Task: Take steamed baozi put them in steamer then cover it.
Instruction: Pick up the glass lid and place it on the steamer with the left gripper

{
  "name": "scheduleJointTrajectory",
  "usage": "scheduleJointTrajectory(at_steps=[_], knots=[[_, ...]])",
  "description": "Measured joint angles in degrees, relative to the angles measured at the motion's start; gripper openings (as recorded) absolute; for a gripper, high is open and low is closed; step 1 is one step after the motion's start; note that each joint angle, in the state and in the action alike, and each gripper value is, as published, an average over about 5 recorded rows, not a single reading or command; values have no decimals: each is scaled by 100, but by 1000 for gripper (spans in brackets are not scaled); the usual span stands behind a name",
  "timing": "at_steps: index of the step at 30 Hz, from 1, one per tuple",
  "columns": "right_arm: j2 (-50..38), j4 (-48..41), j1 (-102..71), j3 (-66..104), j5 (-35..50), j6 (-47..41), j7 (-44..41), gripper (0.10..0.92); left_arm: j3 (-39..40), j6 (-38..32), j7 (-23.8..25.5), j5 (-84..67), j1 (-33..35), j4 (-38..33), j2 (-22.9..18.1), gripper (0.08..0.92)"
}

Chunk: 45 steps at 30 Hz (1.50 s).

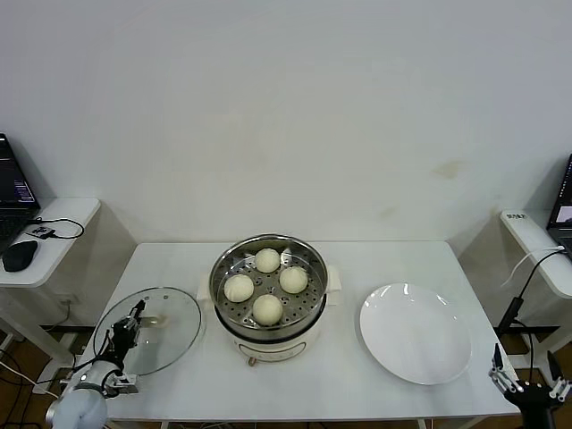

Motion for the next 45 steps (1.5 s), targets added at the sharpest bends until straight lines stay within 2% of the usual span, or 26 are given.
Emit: scheduleJointTrajectory(at_steps=[10, 17, 23, 28, 34, 39, 45], knots=[[-12, 35, 10, -180, -144, 20, -28, 823, -384, 616, 191, -416, 585, -1142, 200, 149], [48, -33, 34, -307, -329, 107, -44, 823, -662, 1121, 548, -867, 906, -2070, 458, 149], [108, -128, 81, -448, -546, 199, -42, 823, -597, 1635, 904, -1287, 941, -2951, 732, 149], [156, -212, 129, -583, -801, 268, 49, 823, -146, 2213, 1088, -1578, 781, -3465, 1007, 149], [187, -333, 207, -777, -1163, 340, 251, 823, 767, 2881, 1242, -1658, 325, -3709, 1177, 149], [194, -407, 297, -904, -1377, 343, 356, 823, 1532, 3360, 1498, -1449, -187, -3757, 1077, 149], [213, -492, 410, -1072, -1587, 317, 450, 823, 2286, 3822, 1966, -909, -806, -3737, 737, 149]])
